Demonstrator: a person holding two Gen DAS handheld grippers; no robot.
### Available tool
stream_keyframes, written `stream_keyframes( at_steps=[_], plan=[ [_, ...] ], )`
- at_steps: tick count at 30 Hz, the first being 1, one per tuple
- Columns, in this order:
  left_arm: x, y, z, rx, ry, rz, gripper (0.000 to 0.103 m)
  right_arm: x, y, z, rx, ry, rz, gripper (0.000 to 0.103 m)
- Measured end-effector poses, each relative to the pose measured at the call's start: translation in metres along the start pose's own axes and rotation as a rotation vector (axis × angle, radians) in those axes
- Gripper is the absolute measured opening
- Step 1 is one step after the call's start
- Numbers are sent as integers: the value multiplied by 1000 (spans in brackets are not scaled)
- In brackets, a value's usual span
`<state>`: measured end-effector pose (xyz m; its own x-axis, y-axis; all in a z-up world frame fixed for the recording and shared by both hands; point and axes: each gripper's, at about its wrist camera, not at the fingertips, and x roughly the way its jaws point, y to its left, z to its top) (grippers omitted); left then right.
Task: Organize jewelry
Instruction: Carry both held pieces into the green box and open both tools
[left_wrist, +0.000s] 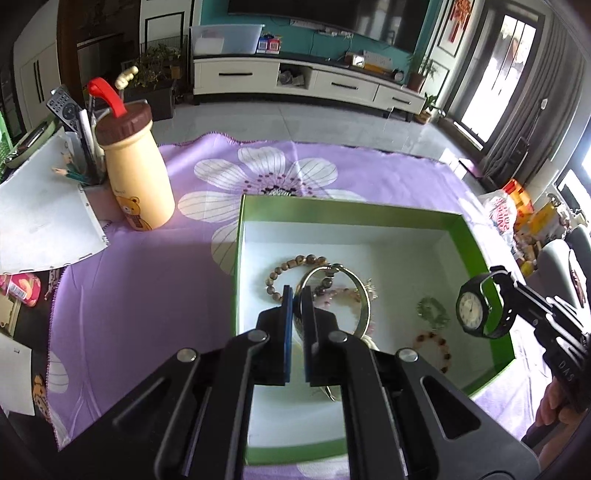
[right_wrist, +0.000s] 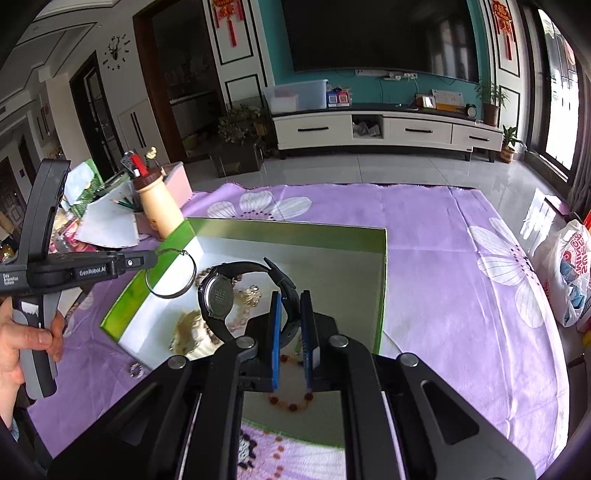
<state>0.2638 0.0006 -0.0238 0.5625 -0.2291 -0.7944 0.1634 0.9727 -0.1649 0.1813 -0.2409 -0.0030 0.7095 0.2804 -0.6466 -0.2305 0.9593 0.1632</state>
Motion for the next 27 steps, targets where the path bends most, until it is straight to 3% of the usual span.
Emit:
stream_keyframes(
  at_steps=[12,27],
  plan=[
    [36,-3,2,48,67,61,5,49,-5,9,1,131,-78,10],
    [47,-7,4,70,104,82,5,90,-13,27,45,271,-132,10]
  ],
)
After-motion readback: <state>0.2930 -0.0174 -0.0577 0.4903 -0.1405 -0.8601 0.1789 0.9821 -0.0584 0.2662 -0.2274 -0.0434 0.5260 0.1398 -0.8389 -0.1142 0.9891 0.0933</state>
